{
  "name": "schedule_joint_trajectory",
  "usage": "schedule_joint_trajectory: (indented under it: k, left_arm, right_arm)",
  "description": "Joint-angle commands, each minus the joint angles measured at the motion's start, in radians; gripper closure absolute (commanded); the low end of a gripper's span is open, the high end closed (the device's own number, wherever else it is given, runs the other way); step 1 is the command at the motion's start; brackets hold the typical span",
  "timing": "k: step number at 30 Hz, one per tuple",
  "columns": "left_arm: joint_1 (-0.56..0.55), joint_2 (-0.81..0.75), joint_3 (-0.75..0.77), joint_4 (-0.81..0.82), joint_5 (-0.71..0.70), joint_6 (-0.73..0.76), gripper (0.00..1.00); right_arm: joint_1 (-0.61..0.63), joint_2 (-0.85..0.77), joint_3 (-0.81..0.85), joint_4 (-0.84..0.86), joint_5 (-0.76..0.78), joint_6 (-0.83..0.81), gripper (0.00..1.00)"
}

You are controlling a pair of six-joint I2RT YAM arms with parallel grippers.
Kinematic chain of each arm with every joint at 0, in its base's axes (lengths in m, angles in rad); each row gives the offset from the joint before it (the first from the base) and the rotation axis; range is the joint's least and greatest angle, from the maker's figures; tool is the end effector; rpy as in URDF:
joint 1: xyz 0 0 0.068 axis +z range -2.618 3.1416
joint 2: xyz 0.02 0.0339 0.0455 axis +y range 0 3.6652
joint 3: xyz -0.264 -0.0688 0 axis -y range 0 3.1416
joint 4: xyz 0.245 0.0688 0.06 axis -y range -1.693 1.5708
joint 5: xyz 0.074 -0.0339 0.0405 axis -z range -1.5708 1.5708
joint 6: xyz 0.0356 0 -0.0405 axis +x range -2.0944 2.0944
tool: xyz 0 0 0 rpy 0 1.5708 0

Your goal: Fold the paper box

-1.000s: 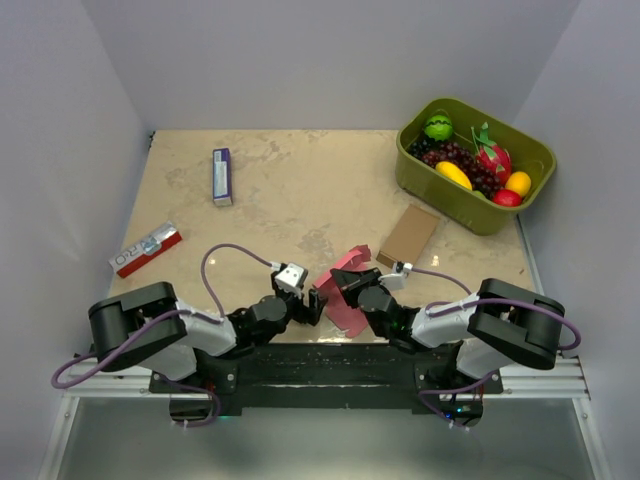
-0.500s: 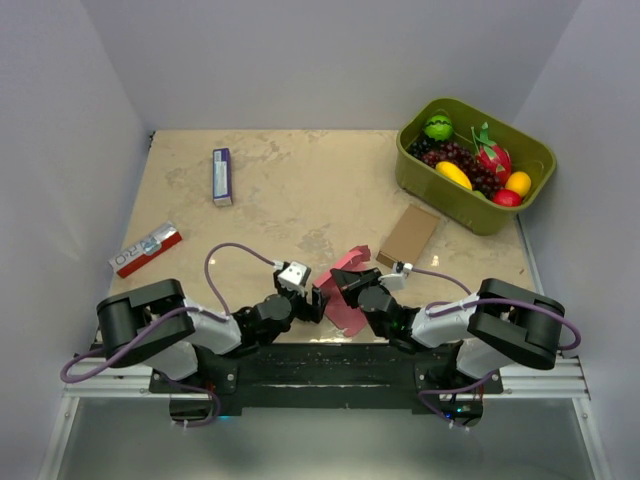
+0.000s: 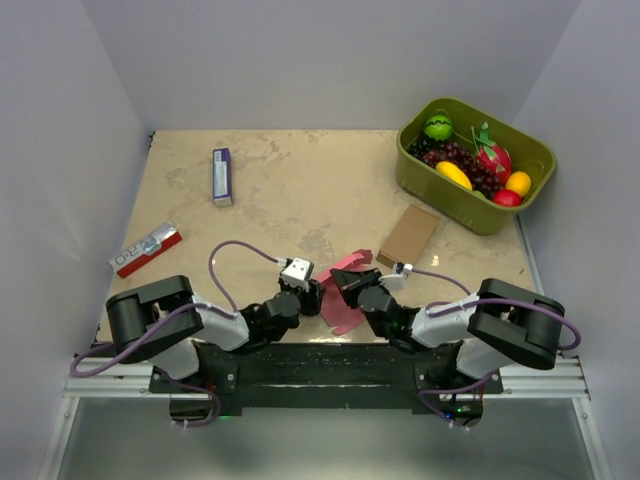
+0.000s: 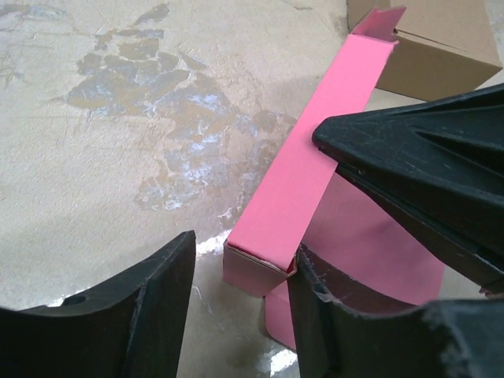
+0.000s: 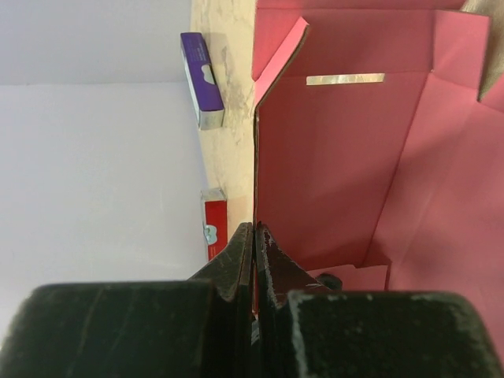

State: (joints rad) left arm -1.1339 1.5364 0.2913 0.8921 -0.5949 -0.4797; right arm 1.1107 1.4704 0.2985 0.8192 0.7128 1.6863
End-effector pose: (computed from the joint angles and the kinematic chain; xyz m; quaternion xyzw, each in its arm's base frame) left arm 0.1210 -0.2120 0.1286 0.0932 0.7965 -0.2285 0.5519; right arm 0.1269 0.2035 0.1388 0.4096 0.6804 0.4791 0.3738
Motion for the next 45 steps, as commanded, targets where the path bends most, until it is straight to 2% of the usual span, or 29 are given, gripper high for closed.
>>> schedule_joint_trajectory:
  k: [1, 10, 21, 22, 26, 28, 33, 38, 39, 40, 42, 43, 45]
  left_arm:
    - [0.005, 0.028, 0.035, -0.021, -0.114, 0.001, 0.5]
    - [0.005, 0.076, 0.082, -0.102, -0.177, 0.035, 0.62]
    - [-0.001, 0.099, 0.095, -0.173, -0.22, 0.056, 0.78]
    - [-0.004, 0.1, 0.094, -0.176, -0.221, 0.059, 0.83]
    - [-0.018, 0.105, 0.092, -0.185, -0.229, 0.059, 0.88]
    - [-0.021, 0.103, 0.091, -0.186, -0.232, 0.058, 1.0]
    - [-0.023, 0.088, 0.094, -0.202, -0.218, 0.072, 1.0]
    - [-0.021, 0.038, 0.106, -0.277, -0.142, 0.07, 1.0]
    - [-0.02, 0.027, 0.12, -0.3, -0.12, 0.069, 1.0]
    - [-0.009, 0.019, 0.129, -0.327, -0.097, 0.066, 1.0]
    - [0.005, 0.001, 0.153, -0.413, -0.014, 0.052, 1.0]
    - [0.019, -0.005, 0.155, -0.429, 0.01, 0.046, 1.0]
    - [0.036, -0.012, 0.164, -0.47, 0.095, 0.039, 1.0]
  right_arm:
    - [0.008, -0.01, -0.004, -0.054, 0.004, 0.01, 1.0]
    - [0.02, -0.03, 0.013, -0.13, 0.022, 0.042, 1.0]
    - [0.029, -0.073, 0.068, -0.324, 0.048, 0.087, 1.0]
    - [0.029, -0.074, 0.086, -0.347, 0.053, 0.09, 1.0]
    - [0.034, -0.085, 0.122, -0.463, 0.068, 0.102, 1.0]
    - [0.034, -0.09, 0.142, -0.508, 0.079, 0.119, 1.0]
    - [0.037, -0.111, 0.16, -0.595, 0.086, 0.139, 1.0]
    - [0.037, -0.165, 0.171, -0.623, 0.1, 0.061, 1.0]
    - [0.037, -0.204, 0.171, -0.627, 0.103, 0.012, 0.95]
    - [0.037, -0.226, 0.171, -0.631, 0.105, -0.016, 0.83]
    - [0.038, -0.281, 0.174, -0.658, 0.119, -0.098, 0.7]
    - [0.038, -0.339, 0.177, -0.675, 0.122, -0.123, 0.56]
    - [0.038, -0.401, 0.182, -0.732, 0.128, -0.212, 0.48]
